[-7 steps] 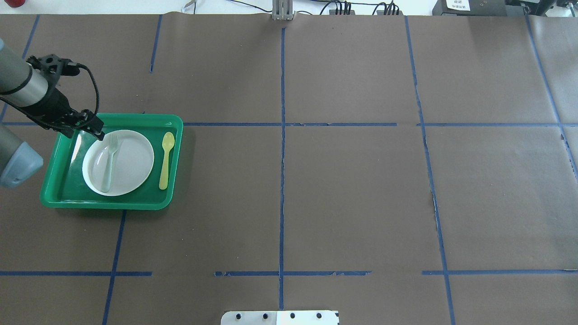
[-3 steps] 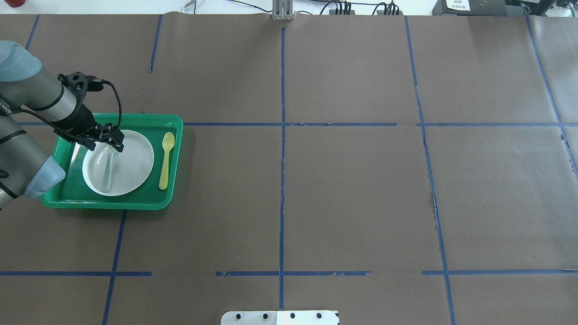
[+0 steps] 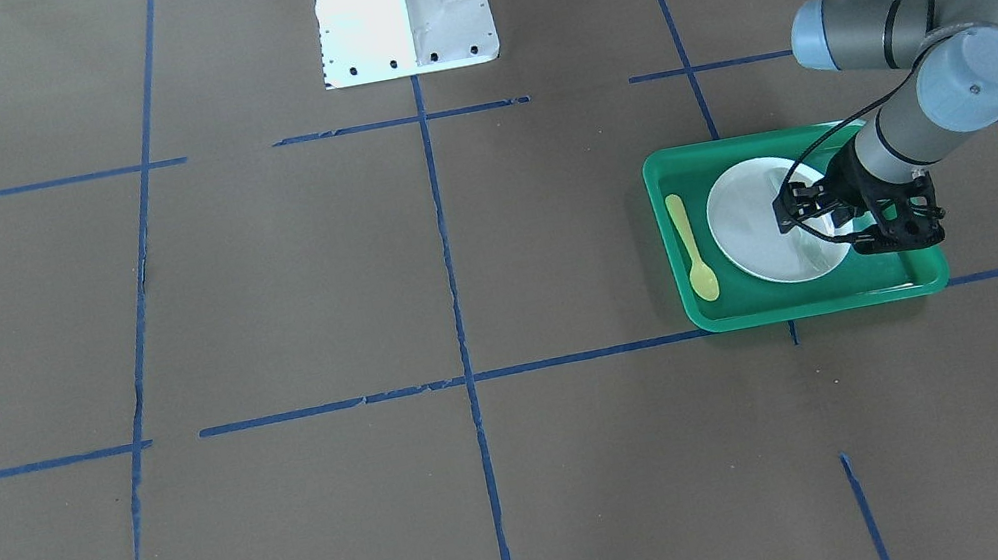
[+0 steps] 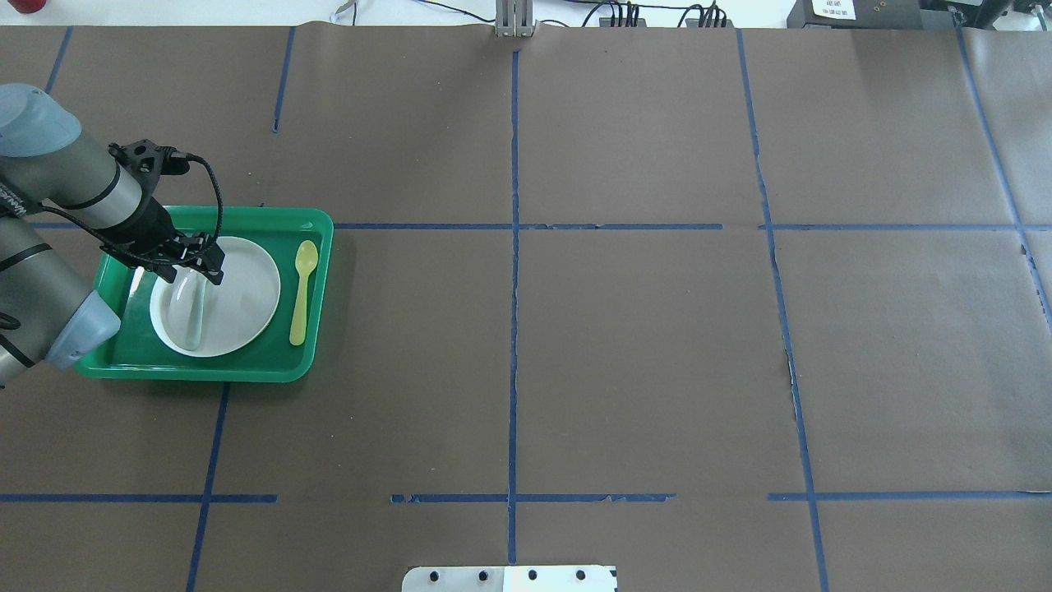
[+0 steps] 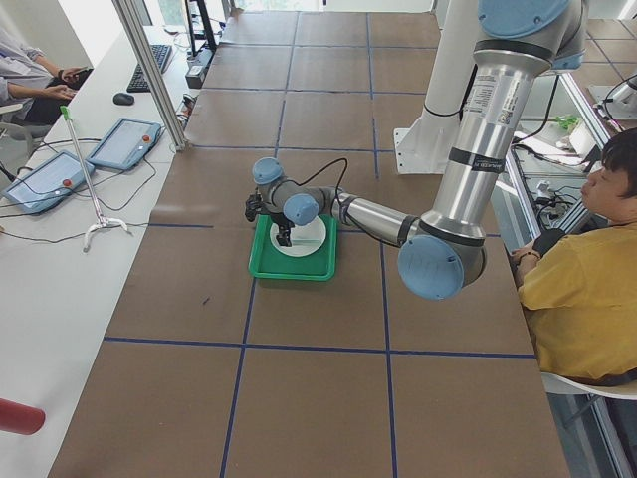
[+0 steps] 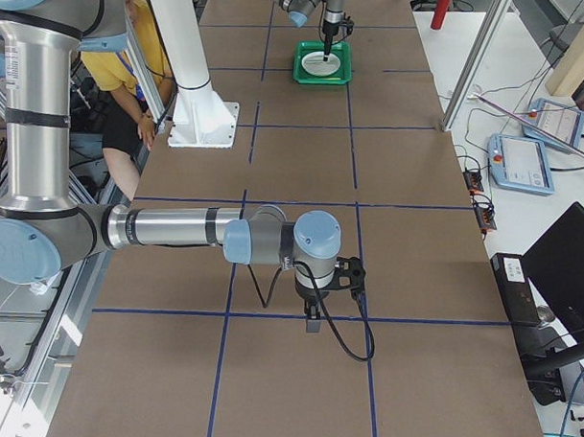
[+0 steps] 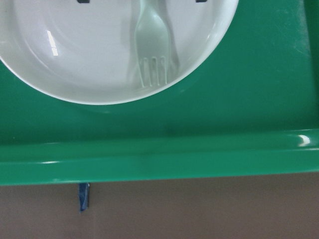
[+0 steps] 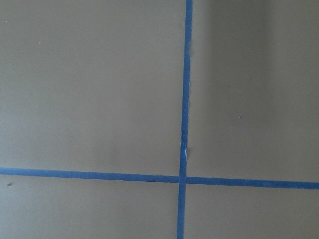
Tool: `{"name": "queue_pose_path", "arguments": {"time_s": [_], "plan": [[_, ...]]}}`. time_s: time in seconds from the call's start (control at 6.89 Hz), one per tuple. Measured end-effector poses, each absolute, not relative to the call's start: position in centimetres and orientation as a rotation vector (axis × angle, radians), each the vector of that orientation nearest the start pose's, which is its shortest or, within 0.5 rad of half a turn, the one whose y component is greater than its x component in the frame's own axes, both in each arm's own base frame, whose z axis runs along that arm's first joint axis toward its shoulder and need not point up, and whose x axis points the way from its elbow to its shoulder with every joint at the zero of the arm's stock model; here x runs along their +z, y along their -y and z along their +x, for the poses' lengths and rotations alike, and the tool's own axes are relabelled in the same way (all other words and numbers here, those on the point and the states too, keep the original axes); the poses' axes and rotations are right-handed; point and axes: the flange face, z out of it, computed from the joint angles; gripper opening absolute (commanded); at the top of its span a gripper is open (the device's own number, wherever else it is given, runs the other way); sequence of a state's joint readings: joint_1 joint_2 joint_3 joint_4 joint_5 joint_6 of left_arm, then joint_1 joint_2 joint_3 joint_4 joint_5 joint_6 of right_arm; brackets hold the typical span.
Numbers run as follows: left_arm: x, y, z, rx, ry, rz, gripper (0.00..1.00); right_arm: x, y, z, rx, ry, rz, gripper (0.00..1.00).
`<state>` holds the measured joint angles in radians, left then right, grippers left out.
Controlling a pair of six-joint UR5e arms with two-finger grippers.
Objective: Place fork
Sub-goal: 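Move the left gripper over the white fork on the plate and lower, then close the left gripper on the white fork's handle and lift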
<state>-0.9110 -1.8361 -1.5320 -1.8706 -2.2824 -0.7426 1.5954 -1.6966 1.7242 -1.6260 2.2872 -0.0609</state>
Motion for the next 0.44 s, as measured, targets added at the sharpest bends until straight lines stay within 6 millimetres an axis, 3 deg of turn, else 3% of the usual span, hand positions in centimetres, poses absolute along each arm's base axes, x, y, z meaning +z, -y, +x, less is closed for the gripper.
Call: {"name": "queue_pose_path", "arguments": {"time_s": [0.29,0.44], "plan": [[50.65,52.64,33.20,0.116,-0.847,-0.080,0.65,65.11,43.45,7.86,-0.025,0.717,0.004,1.00],[50.79,52.49,33.45,0.119,-0.845,-0.084,0.51,65.12,43.45,7.86,-0.025,0.717,0.004,1.00]]}}
